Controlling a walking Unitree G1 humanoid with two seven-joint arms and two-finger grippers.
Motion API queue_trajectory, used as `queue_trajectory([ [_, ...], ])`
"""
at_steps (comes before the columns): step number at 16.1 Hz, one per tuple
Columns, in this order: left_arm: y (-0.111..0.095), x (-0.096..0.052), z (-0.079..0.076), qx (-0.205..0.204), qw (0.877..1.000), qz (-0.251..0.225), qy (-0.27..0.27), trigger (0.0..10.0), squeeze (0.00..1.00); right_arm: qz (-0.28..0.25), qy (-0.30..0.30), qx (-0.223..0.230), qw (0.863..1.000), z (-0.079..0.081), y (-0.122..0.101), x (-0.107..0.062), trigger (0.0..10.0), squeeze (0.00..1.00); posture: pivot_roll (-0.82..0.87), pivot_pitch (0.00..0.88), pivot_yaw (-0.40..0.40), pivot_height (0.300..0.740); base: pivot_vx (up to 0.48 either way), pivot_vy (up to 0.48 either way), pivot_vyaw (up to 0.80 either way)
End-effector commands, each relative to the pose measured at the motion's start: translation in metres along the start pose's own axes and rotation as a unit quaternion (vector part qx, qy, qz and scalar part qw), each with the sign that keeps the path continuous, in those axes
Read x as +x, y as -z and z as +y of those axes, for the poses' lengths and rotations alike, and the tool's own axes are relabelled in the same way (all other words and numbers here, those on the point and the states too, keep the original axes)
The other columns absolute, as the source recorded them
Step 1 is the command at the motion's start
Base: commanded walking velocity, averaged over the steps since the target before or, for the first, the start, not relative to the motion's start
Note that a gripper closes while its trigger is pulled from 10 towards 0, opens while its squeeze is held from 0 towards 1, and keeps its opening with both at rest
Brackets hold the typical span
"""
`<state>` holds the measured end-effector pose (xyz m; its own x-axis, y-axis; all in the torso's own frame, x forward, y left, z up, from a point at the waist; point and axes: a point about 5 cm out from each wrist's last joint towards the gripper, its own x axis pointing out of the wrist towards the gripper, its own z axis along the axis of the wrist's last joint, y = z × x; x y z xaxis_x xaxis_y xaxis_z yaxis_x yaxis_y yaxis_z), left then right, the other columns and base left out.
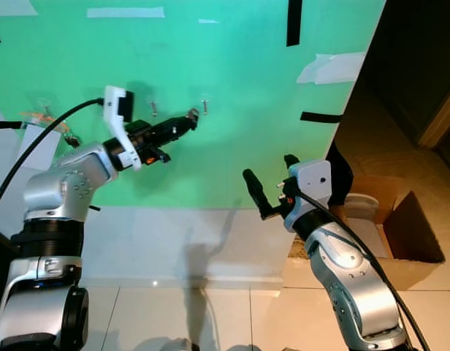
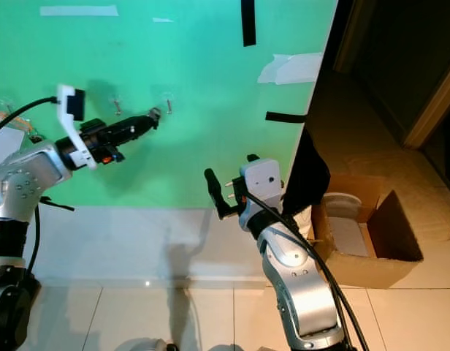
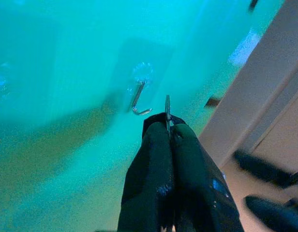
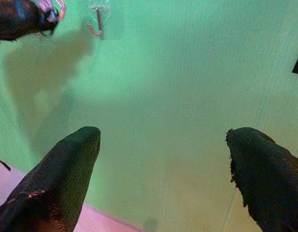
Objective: Hang keys on a hook
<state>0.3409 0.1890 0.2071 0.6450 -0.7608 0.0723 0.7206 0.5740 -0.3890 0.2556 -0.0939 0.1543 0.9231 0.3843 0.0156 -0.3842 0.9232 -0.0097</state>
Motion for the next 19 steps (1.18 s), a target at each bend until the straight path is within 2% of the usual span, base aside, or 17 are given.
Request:
queue_trajectory([
  [1,-0.003,-0.002,-0.001,-0.015,1.000,-0.010,-0.001,10.0,0.00,-0.006,0.000,-0.003,1.000,0.000,-0.002,0.001,10.0,0.00,0.03,0.000,0.066,0.740,0.000,0.000,0.00],
  [4,0.008,0.000,-0.002,-0.038,0.999,0.024,-0.007,10.0,0.00,-0.008,-0.003,-0.005,1.000,0.000,-0.002,0.003,10.0,0.00,0.03,0.000,0.063,0.740,0.000,0.000,0.00],
  [5,0.015,-0.001,-0.004,-0.021,0.998,0.061,-0.005,10.0,0.00,-0.008,-0.003,-0.005,1.000,0.000,-0.003,0.003,10.0,0.00,0.03,0.000,0.063,0.740,0.000,0.000,0.00],
  [6,0.038,-0.007,-0.005,0.103,0.974,0.203,-0.009,10.0,0.00,-0.008,-0.002,-0.006,1.000,0.000,-0.003,0.003,10.0,0.00,0.03,0.000,0.060,0.740,0.000,0.000,0.00],
  [7,0.061,-0.018,-0.004,0.204,0.921,0.332,0.012,10.0,0.00,-0.007,-0.002,-0.006,1.000,0.000,-0.003,0.004,10.0,0.00,0.03,0.000,0.061,0.740,0.000,0.000,0.00],
  [9,0.070,-0.028,0.002,0.241,0.883,0.403,0.003,10.0,0.00,-0.007,-0.002,-0.007,1.000,-0.001,-0.003,0.004,10.0,0.00,0.03,0.000,0.066,0.740,0.000,0.000,0.00],
  [11,0.061,-0.024,0.007,0.259,0.879,0.399,-0.021,10.0,0.00,-0.007,-0.001,-0.008,1.000,-0.001,-0.003,0.004,10.0,0.00,0.03,0.000,0.067,0.740,0.000,0.000,0.00],
  [14,0.051,-0.024,0.007,0.273,0.872,0.406,0.003,10.0,0.00,-0.006,-0.001,-0.009,1.000,-0.001,-0.002,0.005,10.0,0.00,0.03,0.000,0.068,0.740,0.000,0.000,0.00],
  [15,0.044,-0.019,0.001,0.261,0.887,0.381,0.028,10.0,0.00,-0.005,-0.001,-0.009,1.000,-0.001,-0.002,0.005,10.0,0.00,0.03,0.000,0.066,0.740,0.000,0.000,0.00],
  [17,0.027,-0.006,-0.013,0.213,0.923,0.313,0.064,10.0,0.00,-0.006,-0.002,-0.009,1.000,-0.001,-0.002,0.005,10.0,0.00,0.03,0.000,0.065,0.740,0.000,0.000,0.00],
  [18,0.013,-0.005,-0.019,0.231,0.918,0.305,0.101,10.0,0.00,-0.006,-0.003,-0.010,1.000,-0.001,-0.003,0.005,10.0,0.00,0.03,0.000,0.061,0.740,0.000,0.000,0.00],
  [19,0.006,-0.006,-0.018,0.256,0.909,0.311,0.110,10.0,0.00,-0.007,-0.003,-0.010,1.000,0.000,-0.003,0.006,10.0,0.00,0.04,0.000,0.059,0.740,0.000,0.000,0.00],
])
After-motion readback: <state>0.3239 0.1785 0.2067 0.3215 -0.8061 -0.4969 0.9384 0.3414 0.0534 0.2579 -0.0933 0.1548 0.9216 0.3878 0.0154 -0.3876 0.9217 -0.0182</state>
